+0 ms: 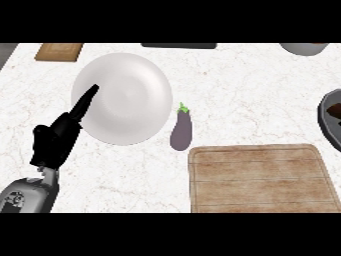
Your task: Pick the sweet potato from the cutting board and place it in the pan
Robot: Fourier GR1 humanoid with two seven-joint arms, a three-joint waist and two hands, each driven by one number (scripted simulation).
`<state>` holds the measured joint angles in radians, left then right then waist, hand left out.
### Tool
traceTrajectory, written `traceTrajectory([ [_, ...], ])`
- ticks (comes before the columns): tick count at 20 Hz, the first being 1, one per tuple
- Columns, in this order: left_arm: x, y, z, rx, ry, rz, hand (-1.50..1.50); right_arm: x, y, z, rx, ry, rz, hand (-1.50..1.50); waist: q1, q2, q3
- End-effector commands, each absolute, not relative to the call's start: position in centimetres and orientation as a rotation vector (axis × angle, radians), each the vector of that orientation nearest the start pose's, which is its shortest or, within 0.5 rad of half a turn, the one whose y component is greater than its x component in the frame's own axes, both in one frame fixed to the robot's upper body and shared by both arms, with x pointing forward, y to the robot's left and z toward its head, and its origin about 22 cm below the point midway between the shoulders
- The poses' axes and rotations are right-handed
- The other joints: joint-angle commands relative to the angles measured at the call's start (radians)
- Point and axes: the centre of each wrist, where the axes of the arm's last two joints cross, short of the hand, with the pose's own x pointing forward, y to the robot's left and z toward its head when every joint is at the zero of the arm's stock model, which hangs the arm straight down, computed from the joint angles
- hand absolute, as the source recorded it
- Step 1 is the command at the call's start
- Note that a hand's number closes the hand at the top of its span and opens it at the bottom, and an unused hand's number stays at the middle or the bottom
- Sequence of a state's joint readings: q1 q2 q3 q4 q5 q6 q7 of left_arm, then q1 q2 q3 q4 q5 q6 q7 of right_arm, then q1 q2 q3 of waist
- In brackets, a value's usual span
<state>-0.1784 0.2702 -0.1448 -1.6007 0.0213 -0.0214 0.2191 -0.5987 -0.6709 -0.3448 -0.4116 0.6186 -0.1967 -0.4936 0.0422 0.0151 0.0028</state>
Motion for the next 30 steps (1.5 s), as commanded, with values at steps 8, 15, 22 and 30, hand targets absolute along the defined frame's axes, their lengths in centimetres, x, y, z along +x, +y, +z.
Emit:
traceTrajectory([
  [8, 28.0, 23.2, 6.0, 0.077, -1.544, -0.387, 0.0, 34.0, -47.7, 4.8, -0.758, -1.583, 0.31, -1.5, 0.007, 0.008, 0.005],
  [15, 27.9, 23.7, 5.4, 0.064, -1.525, -0.367, 0.0, 31.5, -50.1, 4.1, -0.533, -1.681, 0.054, -1.5, 0.0, 0.008, 0.005],
  [22, 27.8, 25.2, 4.6, 0.085, -1.519, -0.349, 0.0, 25.7, -55.6, 5.0, -0.372, -1.705, 0.072, -1.5, -0.011, 0.005, 0.004],
  [30, 27.3, 24.0, 4.9, 0.077, -1.509, -0.359, 0.0, 21.0, -57.7, 3.7, -0.357, -1.832, 0.059, -1.5, -0.024, -0.003, 0.005],
])
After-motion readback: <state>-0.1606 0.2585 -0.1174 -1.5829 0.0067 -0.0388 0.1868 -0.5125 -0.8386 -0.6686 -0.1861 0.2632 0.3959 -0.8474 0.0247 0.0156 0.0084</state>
